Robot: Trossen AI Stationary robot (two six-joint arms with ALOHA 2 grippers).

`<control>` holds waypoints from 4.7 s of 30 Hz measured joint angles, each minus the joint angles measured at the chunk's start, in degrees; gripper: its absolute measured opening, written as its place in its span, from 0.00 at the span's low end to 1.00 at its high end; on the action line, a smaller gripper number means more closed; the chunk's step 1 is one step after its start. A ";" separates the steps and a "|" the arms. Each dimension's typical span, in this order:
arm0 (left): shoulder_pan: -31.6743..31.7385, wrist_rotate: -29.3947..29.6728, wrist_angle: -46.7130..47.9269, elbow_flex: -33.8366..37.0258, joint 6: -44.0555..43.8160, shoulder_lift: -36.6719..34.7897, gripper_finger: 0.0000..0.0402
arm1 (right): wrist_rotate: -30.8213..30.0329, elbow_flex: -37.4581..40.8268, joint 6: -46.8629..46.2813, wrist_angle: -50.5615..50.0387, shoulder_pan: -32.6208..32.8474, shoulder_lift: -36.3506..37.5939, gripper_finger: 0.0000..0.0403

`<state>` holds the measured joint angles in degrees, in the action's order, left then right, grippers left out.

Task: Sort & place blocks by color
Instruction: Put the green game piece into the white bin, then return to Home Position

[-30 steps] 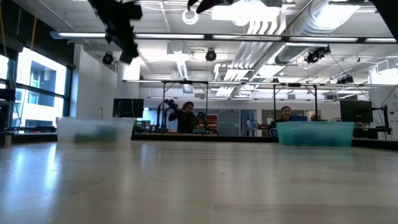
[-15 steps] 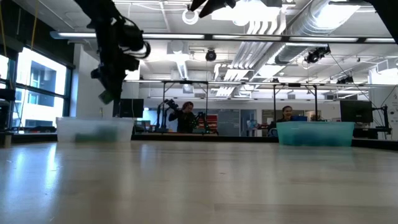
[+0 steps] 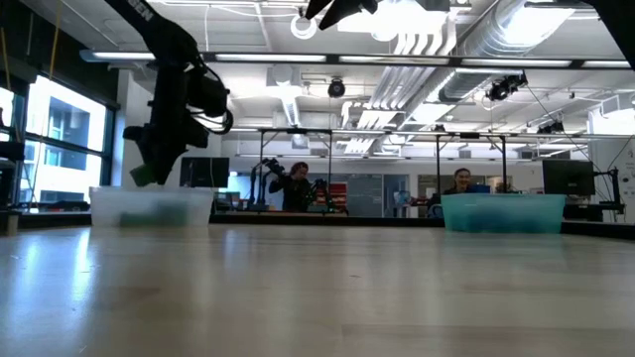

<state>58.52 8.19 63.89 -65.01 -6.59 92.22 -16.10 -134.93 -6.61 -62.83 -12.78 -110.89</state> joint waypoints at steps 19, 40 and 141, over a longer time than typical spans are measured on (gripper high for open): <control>0.34 -0.23 2.75 0.00 5.69 1.02 0.51 | 1.81 0.00 -3.87 -4.12 0.04 -0.02 0.49; -16.53 -16.51 -8.51 0.62 -0.65 -34.62 0.52 | 3.68 3.88 -3.06 -9.69 3.80 -0.13 0.49; -34.22 -16.04 -66.24 64.35 -0.44 -91.88 0.52 | 21.20 107.72 -5.89 44.30 -3.69 89.33 0.17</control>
<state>24.29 -7.86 -2.35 -0.67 -7.02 0.34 5.10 -27.22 -12.50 -18.53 -16.47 -21.56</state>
